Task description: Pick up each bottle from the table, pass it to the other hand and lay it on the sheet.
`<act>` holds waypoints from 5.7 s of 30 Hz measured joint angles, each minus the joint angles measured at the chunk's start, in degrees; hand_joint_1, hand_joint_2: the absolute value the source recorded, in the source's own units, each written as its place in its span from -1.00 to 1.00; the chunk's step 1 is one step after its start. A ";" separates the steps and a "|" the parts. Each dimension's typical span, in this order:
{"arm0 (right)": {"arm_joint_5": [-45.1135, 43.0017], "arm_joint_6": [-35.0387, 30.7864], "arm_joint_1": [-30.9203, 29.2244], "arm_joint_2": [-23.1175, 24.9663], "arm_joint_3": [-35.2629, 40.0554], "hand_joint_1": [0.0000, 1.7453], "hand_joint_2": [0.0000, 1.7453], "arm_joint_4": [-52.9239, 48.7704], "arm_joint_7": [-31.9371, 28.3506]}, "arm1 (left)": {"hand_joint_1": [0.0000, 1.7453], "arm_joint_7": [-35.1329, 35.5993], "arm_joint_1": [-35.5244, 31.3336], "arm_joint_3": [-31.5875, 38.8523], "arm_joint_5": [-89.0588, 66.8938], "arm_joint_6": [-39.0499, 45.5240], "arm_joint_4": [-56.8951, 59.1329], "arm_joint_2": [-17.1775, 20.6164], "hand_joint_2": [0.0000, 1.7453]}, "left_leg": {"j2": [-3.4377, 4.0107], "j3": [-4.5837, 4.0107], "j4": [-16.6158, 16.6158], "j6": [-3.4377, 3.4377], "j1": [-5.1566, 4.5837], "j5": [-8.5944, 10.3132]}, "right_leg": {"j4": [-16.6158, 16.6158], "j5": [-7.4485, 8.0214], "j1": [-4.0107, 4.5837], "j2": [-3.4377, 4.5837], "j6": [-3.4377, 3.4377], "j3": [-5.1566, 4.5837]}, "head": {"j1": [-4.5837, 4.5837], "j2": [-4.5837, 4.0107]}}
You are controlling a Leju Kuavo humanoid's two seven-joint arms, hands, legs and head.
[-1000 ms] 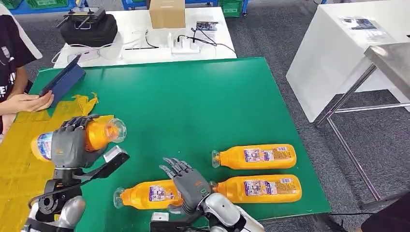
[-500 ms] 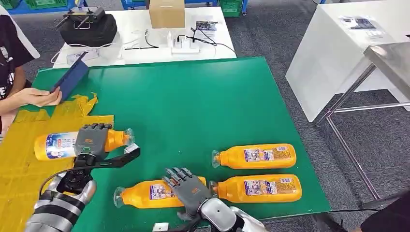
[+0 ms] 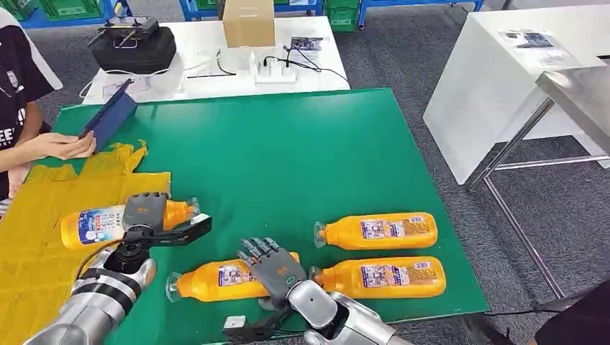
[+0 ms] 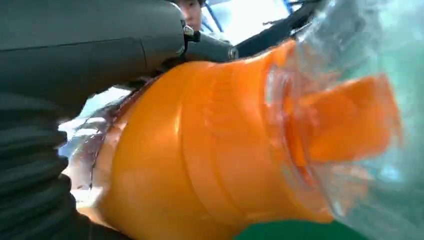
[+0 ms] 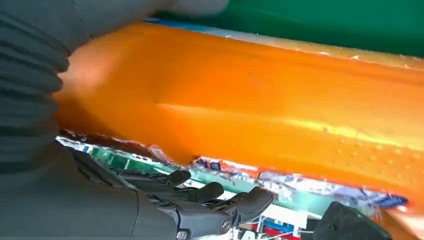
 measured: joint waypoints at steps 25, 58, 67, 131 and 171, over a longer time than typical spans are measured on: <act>5.30 -9.59 7.59 0.87 -10.55 1.00 1.00 -5.87 4.89 | -1.00 -8.08 10.86 3.98 14.78 12.75 -19.06 -4.89 -1.00 | -0.14 -0.80 0.03 0.10 -0.02 0.24 | 0.00 0.27 -0.01 -0.02 0.31 -0.21 | 0.00 0.00; -20.37 -36.02 18.27 13.79 -41.75 1.00 1.00 -29.03 -37.09 | -1.00 -28.46 27.44 9.72 96.70 -21.51 -47.80 -6.93 1.00 | -0.08 -1.39 0.03 0.11 -0.01 0.29 | 0.01 0.31 -0.02 -0.01 0.38 -0.81 | 0.00 0.00; -23.77 -35.47 17.05 13.05 -40.08 1.00 1.00 -27.85 -35.50 | -1.00 -29.47 28.21 7.34 97.24 -22.91 -49.05 -5.88 1.00 | -0.08 -1.40 0.03 0.11 0.00 0.30 | 0.01 0.31 -0.02 -0.01 0.37 -0.84 | 0.00 0.00; -16.09 -35.65 0.36 9.66 -7.98 1.00 1.00 1.22 -25.60 | 1.00 -34.08 28.45 3.76 105.35 -13.05 -50.38 -7.54 1.00 | -0.03 -1.41 0.03 0.09 0.05 0.29 | 0.01 0.31 -0.01 0.00 0.35 -1.33 | 0.00 0.00; -3.04 -36.06 9.71 12.92 -21.38 -1.00 1.00 -10.65 -34.71 | 1.00 -34.30 27.27 7.80 108.34 -7.41 -51.32 -10.34 1.00 | -0.06 -1.41 0.03 0.09 0.05 0.29 | 0.02 0.31 0.01 -0.01 0.35 -1.28 | 0.00 0.00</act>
